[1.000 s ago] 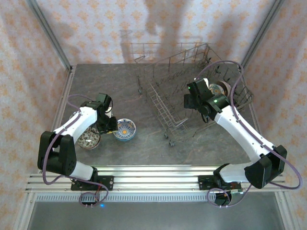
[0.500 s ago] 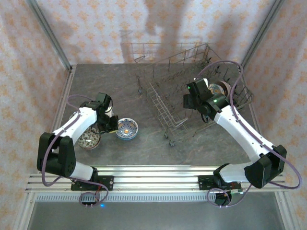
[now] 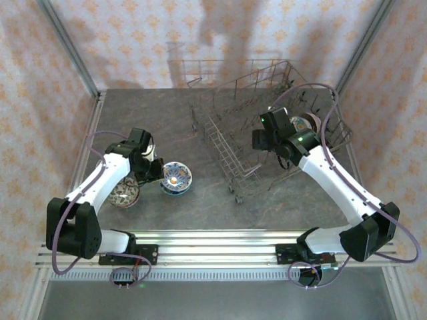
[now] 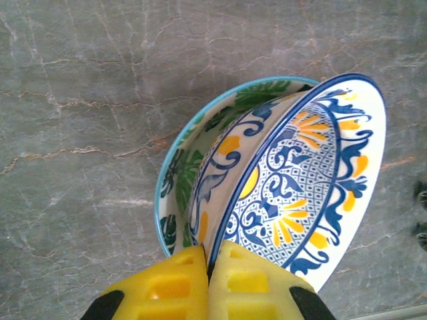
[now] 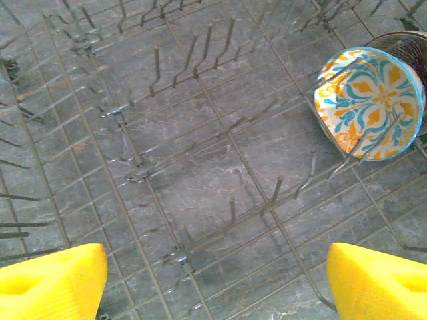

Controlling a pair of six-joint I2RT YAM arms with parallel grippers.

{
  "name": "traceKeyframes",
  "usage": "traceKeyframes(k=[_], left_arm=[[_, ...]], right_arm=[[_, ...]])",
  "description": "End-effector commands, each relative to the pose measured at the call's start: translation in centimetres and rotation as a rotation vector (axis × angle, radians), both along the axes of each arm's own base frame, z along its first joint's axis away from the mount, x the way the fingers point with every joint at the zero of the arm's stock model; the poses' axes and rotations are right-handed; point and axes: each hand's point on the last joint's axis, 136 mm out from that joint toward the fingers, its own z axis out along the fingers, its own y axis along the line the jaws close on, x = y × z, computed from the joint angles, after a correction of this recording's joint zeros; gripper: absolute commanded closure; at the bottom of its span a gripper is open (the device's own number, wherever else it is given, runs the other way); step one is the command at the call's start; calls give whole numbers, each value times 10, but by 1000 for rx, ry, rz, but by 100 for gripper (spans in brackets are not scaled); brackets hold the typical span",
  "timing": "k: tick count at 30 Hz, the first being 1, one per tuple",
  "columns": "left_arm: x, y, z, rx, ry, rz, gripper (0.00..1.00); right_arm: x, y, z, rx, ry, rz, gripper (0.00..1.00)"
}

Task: Load the bowls into the dish rack

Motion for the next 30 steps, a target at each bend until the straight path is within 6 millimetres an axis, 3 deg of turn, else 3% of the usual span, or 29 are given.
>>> traceKeyframes(k=[1,13,23,30], left_arm=[[3,-12,17,-69,-67,-13,100],[4,-19,37,-123,-132,-36,100],[6,-22,63,-144,-202,-57,100],[13,-28,90,-179,-267,-66,100]], right_arm=[[-4,9,6,36,25,24,16],[-9,60,27,113,44,184,19],[-34,152,54,258,108,460,21],[-40,207,45,254,158,555,22]])
